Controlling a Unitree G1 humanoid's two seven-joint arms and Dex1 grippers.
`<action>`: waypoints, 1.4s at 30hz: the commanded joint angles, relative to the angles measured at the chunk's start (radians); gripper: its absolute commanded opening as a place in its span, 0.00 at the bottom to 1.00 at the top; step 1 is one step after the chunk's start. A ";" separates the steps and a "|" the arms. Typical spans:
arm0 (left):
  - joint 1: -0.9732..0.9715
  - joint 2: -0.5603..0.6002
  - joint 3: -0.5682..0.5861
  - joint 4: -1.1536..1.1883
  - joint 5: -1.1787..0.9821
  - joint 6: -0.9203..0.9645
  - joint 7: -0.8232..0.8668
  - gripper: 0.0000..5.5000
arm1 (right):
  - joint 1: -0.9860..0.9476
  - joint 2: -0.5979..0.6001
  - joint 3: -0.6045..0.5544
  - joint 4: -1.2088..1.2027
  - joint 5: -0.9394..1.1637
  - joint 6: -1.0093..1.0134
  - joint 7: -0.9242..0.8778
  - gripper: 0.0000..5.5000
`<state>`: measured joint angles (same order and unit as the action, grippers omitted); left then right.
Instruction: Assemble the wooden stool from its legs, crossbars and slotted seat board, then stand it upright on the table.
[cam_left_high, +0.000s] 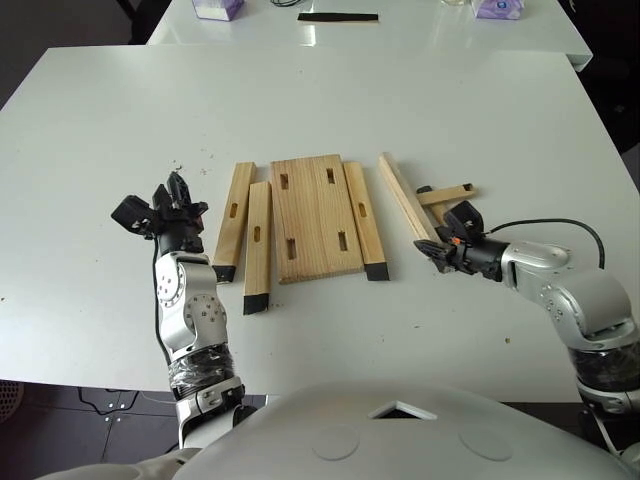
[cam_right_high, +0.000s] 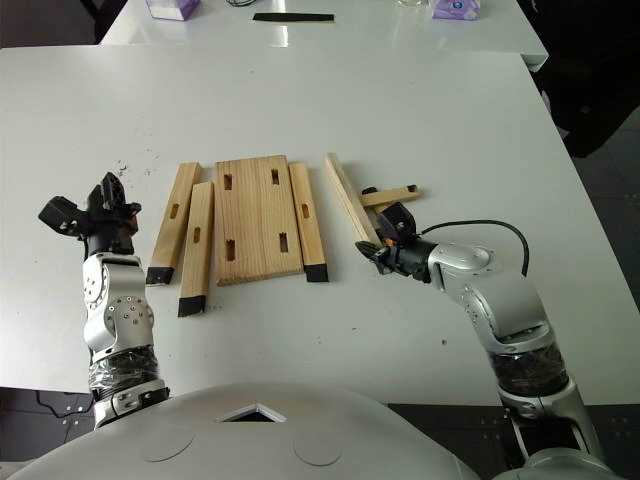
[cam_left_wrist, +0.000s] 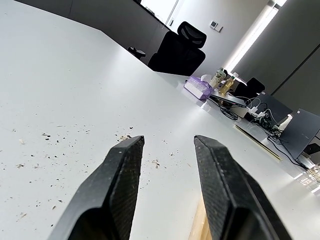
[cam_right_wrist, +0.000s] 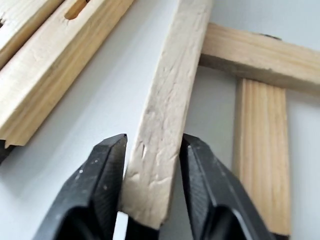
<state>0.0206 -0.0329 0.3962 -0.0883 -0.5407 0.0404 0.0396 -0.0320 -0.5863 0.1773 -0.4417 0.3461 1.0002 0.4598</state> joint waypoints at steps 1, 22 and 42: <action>-0.017 0.009 -0.004 0.016 0.012 0.006 -0.004 0.34 | 0.014 0.019 0.047 0.020 -0.063 -0.046 -0.041 0.22; -0.160 0.074 0.008 -0.262 -0.539 0.361 0.027 0.34 | -0.199 0.272 -0.257 0.121 0.091 -0.422 -0.007 0.19; -0.500 0.217 -0.109 -0.319 -1.184 0.503 0.246 0.74 | -0.541 0.218 -0.153 0.339 0.028 -0.809 0.368 0.19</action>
<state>-0.4620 0.1547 0.3169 -0.4184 -1.7004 0.5142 0.2672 -0.5705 -0.3791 0.0112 -0.1077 0.4041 0.2304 0.8500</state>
